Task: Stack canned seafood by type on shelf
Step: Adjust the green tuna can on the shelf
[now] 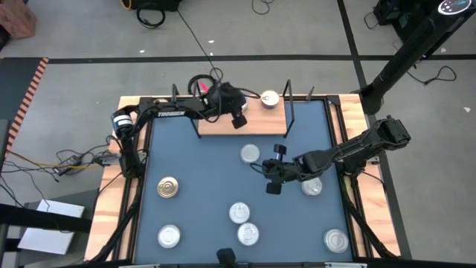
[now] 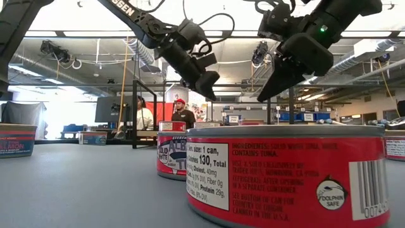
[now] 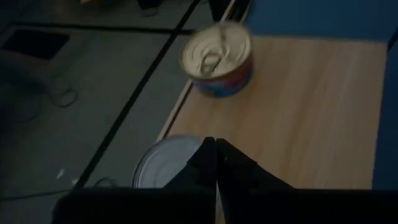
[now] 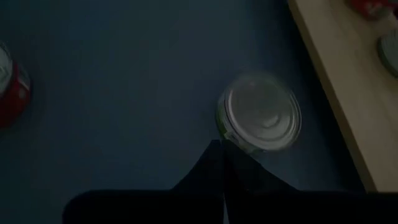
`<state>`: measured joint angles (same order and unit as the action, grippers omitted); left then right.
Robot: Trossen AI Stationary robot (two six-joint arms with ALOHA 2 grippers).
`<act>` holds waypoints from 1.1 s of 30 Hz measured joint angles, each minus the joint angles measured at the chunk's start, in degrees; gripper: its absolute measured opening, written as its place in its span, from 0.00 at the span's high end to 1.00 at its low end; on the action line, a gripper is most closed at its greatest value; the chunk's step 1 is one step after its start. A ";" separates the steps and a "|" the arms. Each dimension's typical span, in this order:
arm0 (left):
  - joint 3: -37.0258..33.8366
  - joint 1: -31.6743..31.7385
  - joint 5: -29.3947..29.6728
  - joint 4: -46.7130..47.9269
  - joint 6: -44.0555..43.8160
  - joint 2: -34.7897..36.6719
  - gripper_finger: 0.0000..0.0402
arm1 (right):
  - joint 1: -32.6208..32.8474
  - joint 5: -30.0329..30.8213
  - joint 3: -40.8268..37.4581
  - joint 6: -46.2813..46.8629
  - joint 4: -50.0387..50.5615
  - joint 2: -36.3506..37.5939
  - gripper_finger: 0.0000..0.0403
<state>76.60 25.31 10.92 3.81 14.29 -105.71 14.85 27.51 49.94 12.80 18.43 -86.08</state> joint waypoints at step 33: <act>0.09 2.85 -4.42 -0.33 2.48 -7.69 1.00 | -2.25 -3.63 -4.10 -3.36 -10.89 0.00 1.00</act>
<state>76.69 28.17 6.50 3.49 16.77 -113.40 12.60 23.88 45.84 9.44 7.55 -86.08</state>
